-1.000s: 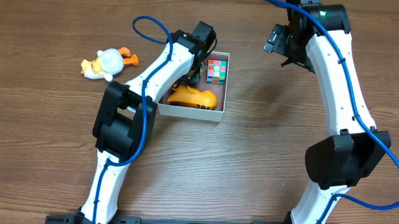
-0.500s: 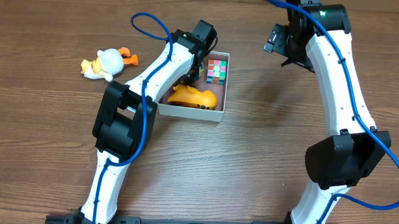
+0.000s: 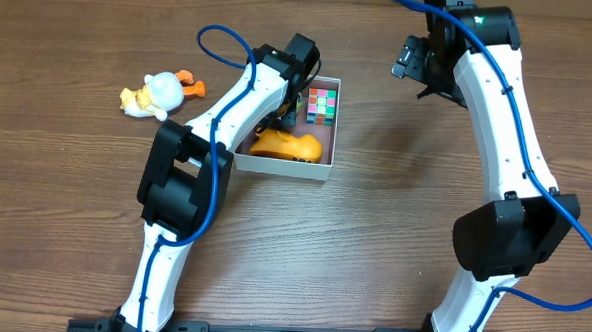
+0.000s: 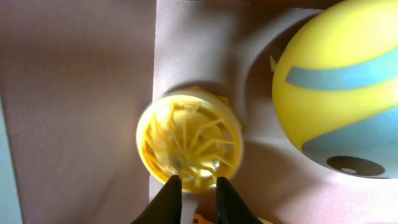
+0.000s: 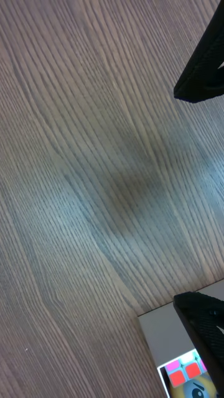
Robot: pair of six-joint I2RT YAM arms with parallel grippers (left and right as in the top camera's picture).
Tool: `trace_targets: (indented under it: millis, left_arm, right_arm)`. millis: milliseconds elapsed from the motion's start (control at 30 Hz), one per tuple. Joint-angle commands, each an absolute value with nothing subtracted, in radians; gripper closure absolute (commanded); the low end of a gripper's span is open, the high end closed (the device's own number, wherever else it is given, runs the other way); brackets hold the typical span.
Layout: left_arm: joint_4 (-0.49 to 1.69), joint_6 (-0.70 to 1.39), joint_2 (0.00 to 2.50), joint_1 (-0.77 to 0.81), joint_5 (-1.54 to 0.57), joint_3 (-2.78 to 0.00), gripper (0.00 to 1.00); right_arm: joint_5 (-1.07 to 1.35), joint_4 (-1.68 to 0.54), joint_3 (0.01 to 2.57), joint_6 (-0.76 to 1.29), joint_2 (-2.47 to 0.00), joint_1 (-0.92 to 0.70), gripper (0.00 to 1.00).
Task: Pack container
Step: 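Lower the coin toy into the box's left corner, then open the left gripper to release the coin and lift away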
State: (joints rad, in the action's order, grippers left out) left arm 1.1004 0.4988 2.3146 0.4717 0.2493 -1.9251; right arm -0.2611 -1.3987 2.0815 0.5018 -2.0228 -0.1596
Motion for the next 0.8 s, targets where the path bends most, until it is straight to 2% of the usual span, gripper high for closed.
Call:
trace_targets:
  millis: [0,67,167,567,767]
  left_arm:
    - [1.107,0.498,2.315,0.47,0.235,-1.935,0.83]
    - [1.116,0.498,2.315,0.47,0.235,-1.935,0.88]
    - [1.134,0.498,2.315,0.47,0.235,-1.935,0.9]
    - [1.066,0.501,2.316,0.47,0.277,-1.935,0.85]
    - [1.056,0.501,2.316,0.464,0.314,-1.935,0.87]
  right_arm:
    - [-0.264,-1.393,2.109,0.51,-2.02,-0.162,0.0]
    - [-0.264,-1.393,2.109,0.51,-2.02,-0.162,0.0]
    - [-0.264,-1.393,2.109,0.51,-2.02,-0.162,0.0]
    - [-0.264,-1.393,2.109,0.51,-2.02,-0.162,0.0]
    - [-0.264,-1.393,2.109,0.51,-2.02,-0.162,0.0]
